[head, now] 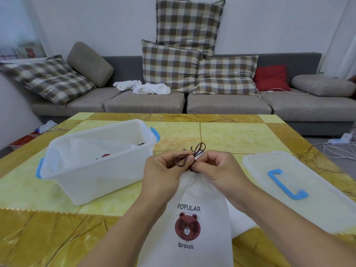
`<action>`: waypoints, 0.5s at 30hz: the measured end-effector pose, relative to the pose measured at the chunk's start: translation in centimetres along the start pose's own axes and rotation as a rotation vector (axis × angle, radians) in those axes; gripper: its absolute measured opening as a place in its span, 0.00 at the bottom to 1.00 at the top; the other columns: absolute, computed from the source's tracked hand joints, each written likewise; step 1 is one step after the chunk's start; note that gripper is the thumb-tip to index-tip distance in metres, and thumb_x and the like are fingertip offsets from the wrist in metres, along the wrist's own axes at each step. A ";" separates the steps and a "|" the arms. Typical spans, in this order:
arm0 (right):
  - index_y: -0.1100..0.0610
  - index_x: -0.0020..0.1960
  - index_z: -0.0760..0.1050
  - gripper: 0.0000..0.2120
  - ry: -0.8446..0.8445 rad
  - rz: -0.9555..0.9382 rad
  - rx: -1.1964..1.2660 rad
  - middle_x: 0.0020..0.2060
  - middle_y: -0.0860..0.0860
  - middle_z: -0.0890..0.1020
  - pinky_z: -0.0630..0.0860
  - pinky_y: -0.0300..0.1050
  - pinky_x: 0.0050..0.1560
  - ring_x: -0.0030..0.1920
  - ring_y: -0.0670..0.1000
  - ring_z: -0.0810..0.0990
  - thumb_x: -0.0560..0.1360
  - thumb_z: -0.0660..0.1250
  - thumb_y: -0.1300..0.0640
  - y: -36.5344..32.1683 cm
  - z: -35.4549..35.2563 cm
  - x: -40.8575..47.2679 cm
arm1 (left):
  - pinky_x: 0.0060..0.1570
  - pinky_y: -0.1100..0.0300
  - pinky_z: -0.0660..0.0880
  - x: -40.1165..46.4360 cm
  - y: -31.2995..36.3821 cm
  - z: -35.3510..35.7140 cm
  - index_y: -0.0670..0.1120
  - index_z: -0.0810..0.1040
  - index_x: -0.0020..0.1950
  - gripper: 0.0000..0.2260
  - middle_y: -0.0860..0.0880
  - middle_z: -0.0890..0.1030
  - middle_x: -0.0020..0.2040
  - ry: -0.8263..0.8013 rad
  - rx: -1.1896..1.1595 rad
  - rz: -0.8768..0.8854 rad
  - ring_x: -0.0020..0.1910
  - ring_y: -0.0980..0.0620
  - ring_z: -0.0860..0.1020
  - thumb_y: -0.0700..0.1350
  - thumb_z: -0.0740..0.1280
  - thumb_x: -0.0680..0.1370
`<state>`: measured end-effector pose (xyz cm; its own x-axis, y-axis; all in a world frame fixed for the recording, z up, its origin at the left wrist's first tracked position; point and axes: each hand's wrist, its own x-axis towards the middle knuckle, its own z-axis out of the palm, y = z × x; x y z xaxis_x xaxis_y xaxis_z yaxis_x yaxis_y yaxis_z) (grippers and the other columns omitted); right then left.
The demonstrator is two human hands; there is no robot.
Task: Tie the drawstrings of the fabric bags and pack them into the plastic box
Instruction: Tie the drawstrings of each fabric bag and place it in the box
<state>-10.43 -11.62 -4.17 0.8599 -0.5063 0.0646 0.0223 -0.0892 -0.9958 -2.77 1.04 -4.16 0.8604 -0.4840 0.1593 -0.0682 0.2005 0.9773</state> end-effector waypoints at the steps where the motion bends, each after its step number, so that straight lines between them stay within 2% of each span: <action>1: 0.65 0.42 0.79 0.05 0.030 -0.004 0.000 0.36 0.60 0.82 0.71 0.50 0.43 0.39 0.53 0.77 0.73 0.74 0.64 0.0 0.1 0.0 | 0.46 0.63 0.80 0.0 0.0 0.0 0.45 0.88 0.45 0.05 0.48 0.87 0.41 0.006 0.074 0.053 0.44 0.53 0.85 0.36 0.75 0.74; 4: 0.63 0.40 0.78 0.05 0.077 -0.025 -0.012 0.38 0.65 0.83 0.71 0.51 0.41 0.37 0.55 0.78 0.72 0.74 0.65 0.0 0.4 0.1 | 0.47 0.64 0.79 0.1 -0.2 -0.2 0.44 0.88 0.48 0.06 0.51 0.87 0.42 -0.032 0.188 0.136 0.45 0.54 0.85 0.35 0.74 0.74; 7: 0.60 0.40 0.78 0.06 0.091 0.004 0.040 0.40 0.65 0.84 0.75 0.48 0.40 0.38 0.55 0.80 0.72 0.74 0.68 0.0 0.5 0.1 | 0.48 0.63 0.80 0.3 -0.3 -0.3 0.44 0.87 0.49 0.07 0.52 0.87 0.44 -0.060 0.259 0.199 0.46 0.54 0.85 0.34 0.73 0.75; 10: 0.59 0.44 0.78 0.08 -0.065 0.138 0.223 0.41 0.62 0.82 0.74 0.45 0.41 0.42 0.56 0.80 0.71 0.74 0.68 -0.5 0.1 0.1 | 0.46 0.64 0.79 0.6 -0.3 -0.6 0.46 0.87 0.47 0.07 0.51 0.87 0.41 -0.041 0.222 0.191 0.42 0.55 0.84 0.35 0.74 0.75; 12: 0.58 0.43 0.79 0.07 -0.173 0.227 0.333 0.41 0.57 0.83 0.76 0.43 0.40 0.39 0.53 0.80 0.68 0.76 0.65 -0.8 -0.3 0.1 | 0.44 0.67 0.77 0.7 0.0 -0.7 0.46 0.87 0.46 0.07 0.49 0.87 0.40 -0.044 0.160 0.154 0.40 0.56 0.82 0.35 0.74 0.74; 15: 0.56 0.40 0.81 0.04 -0.236 0.300 0.458 0.37 0.52 0.82 0.79 0.41 0.35 0.34 0.48 0.79 0.67 0.74 0.62 -0.8 -0.8 0.2 | 0.44 0.68 0.76 0.6 0.3 -0.9 0.45 0.87 0.46 0.06 0.47 0.87 0.40 -0.077 0.109 0.110 0.40 0.56 0.82 0.35 0.74 0.74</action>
<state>-10.70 -12.32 -3.30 0.9515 -0.2433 -0.1884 -0.0670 0.4338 -0.8985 -1.79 1.59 -3.89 0.8041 -0.5285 0.2723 -0.2176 0.1647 0.9621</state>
